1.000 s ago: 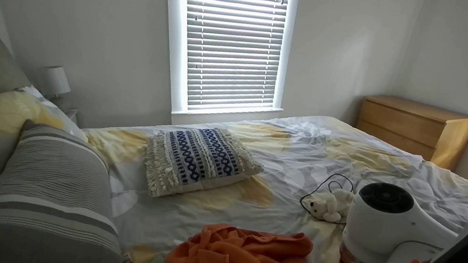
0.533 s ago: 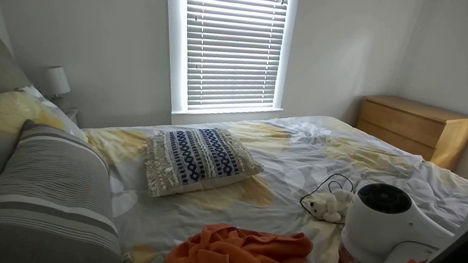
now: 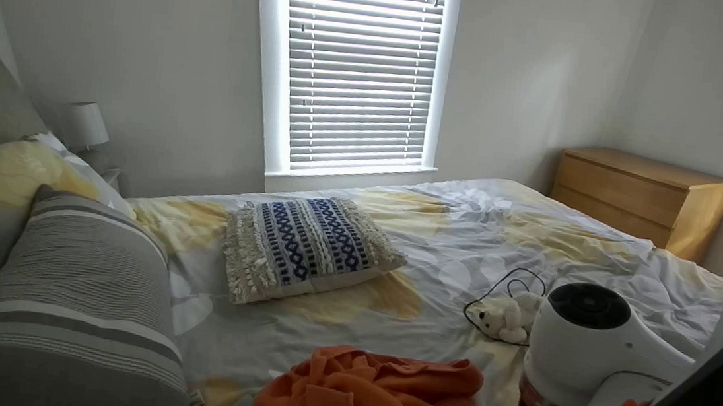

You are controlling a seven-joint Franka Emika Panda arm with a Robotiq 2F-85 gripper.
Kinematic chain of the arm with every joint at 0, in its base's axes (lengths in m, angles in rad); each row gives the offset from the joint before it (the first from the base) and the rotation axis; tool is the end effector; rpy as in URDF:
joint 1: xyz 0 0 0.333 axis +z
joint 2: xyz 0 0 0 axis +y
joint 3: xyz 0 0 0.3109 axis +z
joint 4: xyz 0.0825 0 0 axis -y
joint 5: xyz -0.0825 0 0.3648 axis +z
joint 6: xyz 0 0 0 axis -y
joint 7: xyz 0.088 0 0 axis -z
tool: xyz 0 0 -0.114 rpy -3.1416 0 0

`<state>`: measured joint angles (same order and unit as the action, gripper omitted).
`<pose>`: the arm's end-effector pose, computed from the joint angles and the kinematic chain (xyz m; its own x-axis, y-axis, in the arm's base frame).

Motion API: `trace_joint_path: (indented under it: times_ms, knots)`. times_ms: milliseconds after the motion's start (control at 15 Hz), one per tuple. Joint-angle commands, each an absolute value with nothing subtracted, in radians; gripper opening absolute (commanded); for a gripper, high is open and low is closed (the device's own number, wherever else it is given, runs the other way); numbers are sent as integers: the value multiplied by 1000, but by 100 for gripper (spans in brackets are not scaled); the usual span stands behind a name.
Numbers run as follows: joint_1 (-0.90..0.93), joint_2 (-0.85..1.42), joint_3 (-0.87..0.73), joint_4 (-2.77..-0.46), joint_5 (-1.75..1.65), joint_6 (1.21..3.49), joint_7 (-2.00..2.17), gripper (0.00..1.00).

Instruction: Push the topmost button on the black remote

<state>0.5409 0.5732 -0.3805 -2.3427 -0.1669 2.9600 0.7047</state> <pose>0.4947 0.0757 0.1208 0.9382 -0.2920 0.1857 -0.3218 -0.9336 0.1575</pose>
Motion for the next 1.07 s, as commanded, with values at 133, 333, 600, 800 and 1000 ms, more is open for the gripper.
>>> trace_joint_path:
  times_ms: [133,333,600,800,1000]
  knots:
    - [520,603,-347,-2309,-140,2935,679,0]
    - [525,617,-347,-2297,-142,2926,681,0]
    - [513,633,-327,-2288,-135,2919,674,0]
    - [460,632,-257,-2294,-106,2907,643,0]
    - [395,642,-174,-2290,-50,2871,601,0]
